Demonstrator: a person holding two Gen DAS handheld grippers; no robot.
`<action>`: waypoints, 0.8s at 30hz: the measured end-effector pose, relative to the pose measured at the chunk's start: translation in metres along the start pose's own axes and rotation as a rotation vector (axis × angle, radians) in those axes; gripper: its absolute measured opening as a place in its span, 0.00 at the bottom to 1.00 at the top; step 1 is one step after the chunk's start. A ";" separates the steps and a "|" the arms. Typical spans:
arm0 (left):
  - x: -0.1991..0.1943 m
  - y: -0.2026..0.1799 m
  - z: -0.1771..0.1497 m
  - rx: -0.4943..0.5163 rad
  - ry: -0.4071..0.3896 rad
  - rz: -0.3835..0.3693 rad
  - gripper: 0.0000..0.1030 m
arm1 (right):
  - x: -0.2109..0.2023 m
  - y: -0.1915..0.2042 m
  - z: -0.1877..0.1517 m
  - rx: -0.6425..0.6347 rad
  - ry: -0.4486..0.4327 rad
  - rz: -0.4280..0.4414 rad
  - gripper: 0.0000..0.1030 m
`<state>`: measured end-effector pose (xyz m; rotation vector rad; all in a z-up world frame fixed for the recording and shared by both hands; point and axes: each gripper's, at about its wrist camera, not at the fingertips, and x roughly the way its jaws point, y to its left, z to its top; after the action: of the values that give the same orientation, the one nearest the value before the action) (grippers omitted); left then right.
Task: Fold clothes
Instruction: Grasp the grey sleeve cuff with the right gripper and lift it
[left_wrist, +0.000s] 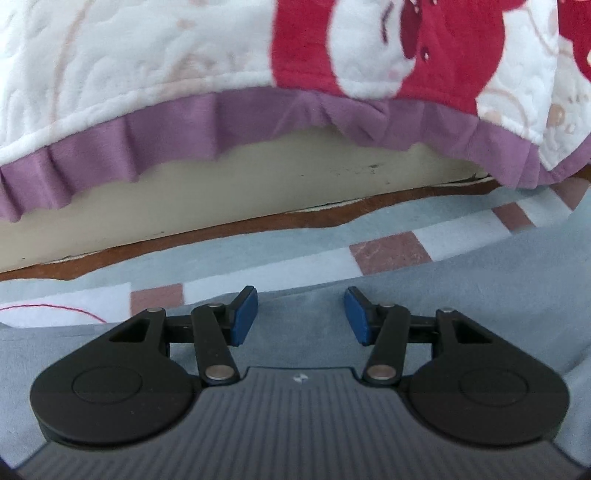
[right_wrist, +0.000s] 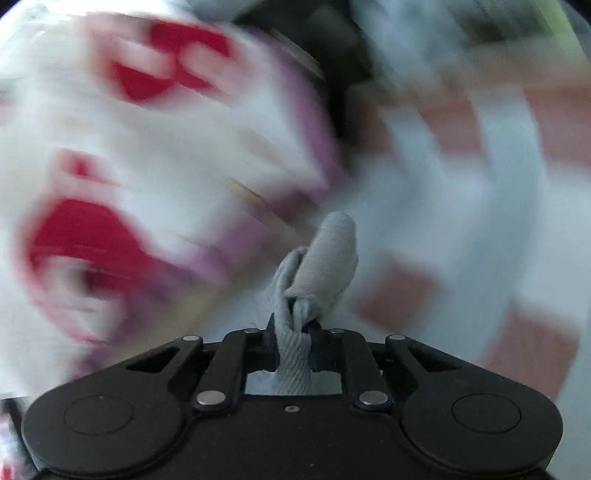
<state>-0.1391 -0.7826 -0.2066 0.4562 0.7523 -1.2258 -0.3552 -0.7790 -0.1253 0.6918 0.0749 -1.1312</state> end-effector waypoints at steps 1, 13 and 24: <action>-0.004 0.005 0.000 -0.001 -0.013 -0.014 0.55 | -0.007 0.009 0.003 -0.078 -0.035 -0.008 0.13; -0.086 0.134 -0.021 0.097 -0.008 0.156 0.55 | 0.042 -0.055 -0.013 0.132 0.284 -0.256 0.15; -0.100 0.271 -0.057 0.315 0.107 0.150 0.61 | 0.054 -0.052 -0.014 0.125 0.303 -0.296 0.28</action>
<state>0.0887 -0.5971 -0.1937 0.8276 0.6040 -1.1885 -0.3713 -0.8280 -0.1817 0.9838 0.3765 -1.3128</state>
